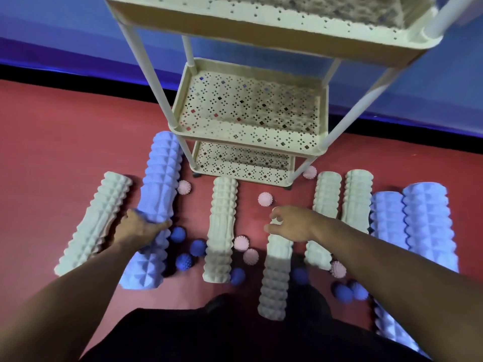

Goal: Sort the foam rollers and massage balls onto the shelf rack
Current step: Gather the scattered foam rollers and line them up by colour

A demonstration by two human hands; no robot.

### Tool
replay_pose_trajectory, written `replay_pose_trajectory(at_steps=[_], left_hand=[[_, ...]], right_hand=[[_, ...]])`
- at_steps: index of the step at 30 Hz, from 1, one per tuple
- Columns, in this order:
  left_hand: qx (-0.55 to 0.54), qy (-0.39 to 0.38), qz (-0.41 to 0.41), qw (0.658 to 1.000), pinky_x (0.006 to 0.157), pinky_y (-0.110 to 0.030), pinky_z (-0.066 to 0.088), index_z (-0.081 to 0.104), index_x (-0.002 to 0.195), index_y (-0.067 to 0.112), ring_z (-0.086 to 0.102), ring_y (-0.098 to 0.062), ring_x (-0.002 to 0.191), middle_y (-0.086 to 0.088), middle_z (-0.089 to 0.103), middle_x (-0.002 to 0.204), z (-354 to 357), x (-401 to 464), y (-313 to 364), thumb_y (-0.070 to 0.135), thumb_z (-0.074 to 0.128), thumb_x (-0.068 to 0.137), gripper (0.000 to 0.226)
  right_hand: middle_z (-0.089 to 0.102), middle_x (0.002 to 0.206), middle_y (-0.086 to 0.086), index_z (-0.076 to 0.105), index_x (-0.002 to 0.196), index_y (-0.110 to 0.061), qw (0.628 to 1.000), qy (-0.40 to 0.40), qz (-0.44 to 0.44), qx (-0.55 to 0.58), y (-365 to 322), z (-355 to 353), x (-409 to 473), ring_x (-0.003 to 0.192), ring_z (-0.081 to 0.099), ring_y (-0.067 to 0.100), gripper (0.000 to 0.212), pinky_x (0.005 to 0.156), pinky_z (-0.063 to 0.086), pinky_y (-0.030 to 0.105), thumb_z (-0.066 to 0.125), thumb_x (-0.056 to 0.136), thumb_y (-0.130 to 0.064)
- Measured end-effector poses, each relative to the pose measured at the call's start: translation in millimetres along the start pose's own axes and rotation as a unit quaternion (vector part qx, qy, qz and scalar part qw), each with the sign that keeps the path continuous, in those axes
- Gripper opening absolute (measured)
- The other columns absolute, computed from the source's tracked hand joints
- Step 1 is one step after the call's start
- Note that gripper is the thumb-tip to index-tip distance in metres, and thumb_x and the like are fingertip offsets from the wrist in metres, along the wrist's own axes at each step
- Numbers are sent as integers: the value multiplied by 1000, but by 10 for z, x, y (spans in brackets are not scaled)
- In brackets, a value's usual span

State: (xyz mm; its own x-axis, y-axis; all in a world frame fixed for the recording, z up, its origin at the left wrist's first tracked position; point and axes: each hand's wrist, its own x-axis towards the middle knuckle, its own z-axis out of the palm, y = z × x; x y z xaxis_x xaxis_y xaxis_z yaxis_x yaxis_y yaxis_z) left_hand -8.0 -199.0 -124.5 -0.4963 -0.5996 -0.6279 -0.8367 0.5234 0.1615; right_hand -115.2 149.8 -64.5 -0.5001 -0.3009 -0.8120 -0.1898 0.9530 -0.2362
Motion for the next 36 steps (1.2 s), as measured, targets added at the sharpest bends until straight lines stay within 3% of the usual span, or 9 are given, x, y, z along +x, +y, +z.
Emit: replay_pose_trajectory(at_steps=[2, 6, 9, 12, 16, 21, 25, 32, 36], left_hand=[[-40, -4, 5, 999, 64, -33, 45, 48, 84, 7, 58, -26, 70, -15, 64, 92, -66, -52, 37, 60, 88, 60, 71], [-61, -33, 22, 997, 76, -35, 48, 59, 110, 1, 63, -30, 87, -14, 68, 104, -343, -78, -23, 81, 80, 44, 106], [-82, -47, 19, 995, 77, -36, 50, 68, 99, 7, 65, -27, 83, -9, 71, 96, -734, -314, 3, 70, 86, 53, 79], [-144, -50, 27, 988, 64, -33, 48, 64, 88, 9, 63, -22, 72, -5, 68, 83, -1135, -637, 54, 56, 87, 65, 57], [-272, -82, 14, 959, 60, -33, 52, 67, 92, 4, 68, -28, 71, -12, 73, 86, -1640, -1013, 59, 43, 85, 73, 47], [-380, -144, 61, 912, 95, -53, 55, 68, 120, 4, 71, -39, 100, -21, 73, 111, -2145, -1395, -101, 52, 85, 63, 76], [-416, -149, 108, 891, 98, -51, 53, 69, 114, 8, 72, -35, 95, -17, 74, 110, -2418, -1970, -100, 56, 83, 61, 73], [-449, -124, 175, 868, 65, -35, 58, 67, 121, 4, 74, -31, 78, -16, 76, 101, -2741, -3110, -144, 51, 79, 71, 69], [-490, -48, 195, 848, 47, -25, 50, 65, 104, 9, 68, -25, 65, -9, 74, 87, -2813, -3643, -178, 55, 78, 74, 56]], right_hand=[[49, 150, 0, 48, 145, -25, 1000, 1, 1, -2, -29, -12, -62, 133, 50, 22, 59, 111, 40, 37, 53, 95, -56], [50, 150, 2, 47, 146, -22, 1000, 12, -11, 8, -171, -158, -329, 134, 50, 22, 60, 112, 39, 38, 52, 97, -56], [52, 147, 3, 48, 145, -19, 999, 41, -29, 10, -345, -330, -621, 132, 51, 22, 58, 111, 39, 34, 52, 98, -52], [55, 144, 5, 52, 142, -18, 995, 81, -48, 14, -543, -488, -976, 129, 53, 22, 57, 107, 41, 30, 56, 97, -52], [57, 141, 6, 53, 141, -18, 990, 126, -69, -3, -824, -666, -1546, 127, 55, 25, 56, 104, 44, 32, 55, 97, -52], [56, 144, 3, 52, 142, -23, 976, 198, -93, -11, -1130, -756, -2247, 127, 56, 23, 60, 106, 44, 33, 56, 93, -58], [61, 137, 4, 54, 140, -21, 965, 237, -113, 2, -1409, -786, -2797, 122, 58, 23, 61, 104, 45, 32, 58, 92, -58], [58, 142, 2, 51, 144, -21, 937, 317, -144, -10, -1761, -748, -3724, 129, 55, 22, 61, 109, 43, 39, 57, 94, -57], [61, 139, -1, 54, 141, -24, 920, 361, -150, -7, -1867, -716, -4165, 127, 57, 20, 60, 107, 45, 40, 57, 92, -59]])
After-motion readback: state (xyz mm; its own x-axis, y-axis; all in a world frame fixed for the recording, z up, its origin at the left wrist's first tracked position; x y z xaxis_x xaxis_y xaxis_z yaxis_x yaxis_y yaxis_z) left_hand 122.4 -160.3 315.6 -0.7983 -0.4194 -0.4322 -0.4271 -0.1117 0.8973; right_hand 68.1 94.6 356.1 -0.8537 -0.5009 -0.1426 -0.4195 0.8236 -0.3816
